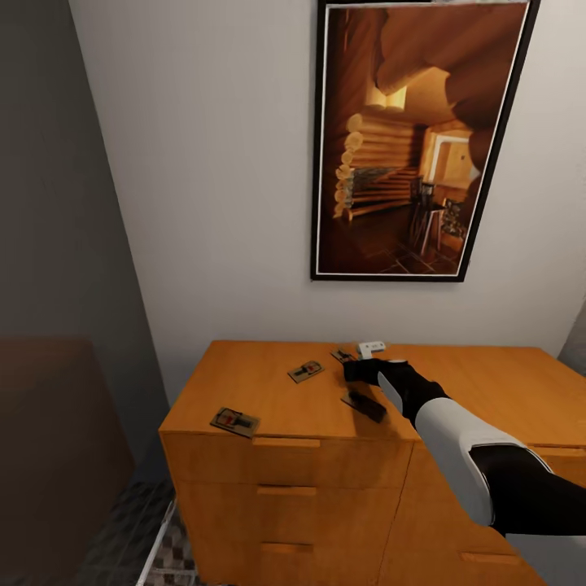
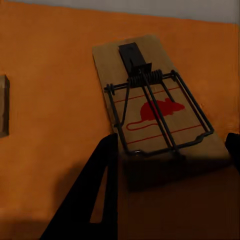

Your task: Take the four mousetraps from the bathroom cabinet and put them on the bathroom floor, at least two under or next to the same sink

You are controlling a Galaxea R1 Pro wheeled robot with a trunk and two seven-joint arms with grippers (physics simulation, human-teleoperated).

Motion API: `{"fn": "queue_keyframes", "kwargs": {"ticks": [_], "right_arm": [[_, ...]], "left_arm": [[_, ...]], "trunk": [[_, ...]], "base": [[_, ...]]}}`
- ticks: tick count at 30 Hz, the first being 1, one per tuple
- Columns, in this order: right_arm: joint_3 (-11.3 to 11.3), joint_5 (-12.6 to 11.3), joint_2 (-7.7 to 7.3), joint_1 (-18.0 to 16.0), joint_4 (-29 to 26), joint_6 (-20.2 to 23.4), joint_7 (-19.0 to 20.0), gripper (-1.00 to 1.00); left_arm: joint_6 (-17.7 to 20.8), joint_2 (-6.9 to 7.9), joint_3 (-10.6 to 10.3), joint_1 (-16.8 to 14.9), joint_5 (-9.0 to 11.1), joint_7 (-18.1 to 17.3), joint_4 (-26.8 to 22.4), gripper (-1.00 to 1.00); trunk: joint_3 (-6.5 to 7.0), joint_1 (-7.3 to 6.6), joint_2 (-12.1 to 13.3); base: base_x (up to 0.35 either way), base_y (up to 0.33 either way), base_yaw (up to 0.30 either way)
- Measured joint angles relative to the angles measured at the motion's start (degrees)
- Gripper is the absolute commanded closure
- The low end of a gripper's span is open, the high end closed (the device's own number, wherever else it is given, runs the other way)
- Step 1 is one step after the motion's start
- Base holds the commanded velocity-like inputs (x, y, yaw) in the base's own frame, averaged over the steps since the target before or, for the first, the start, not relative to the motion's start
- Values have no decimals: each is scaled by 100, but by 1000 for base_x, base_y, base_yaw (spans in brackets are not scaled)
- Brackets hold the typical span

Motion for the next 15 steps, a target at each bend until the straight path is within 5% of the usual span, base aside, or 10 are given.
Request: {"fn": "queue_keyframes", "kwargs": {"ticks": [5,15], "right_arm": [[-5,0,2,-1,-15,19,0,100],[-5,-1,3,-2,-484,200,-10,100]], "left_arm": [[0,0,0,0,0,4,0,-100],[0,0,2,0,-1,2,0,-100]], "trunk": [[0,-2,0],[0,-3,0]], "base": [[-220,0,0],[-25,0,0]]}}
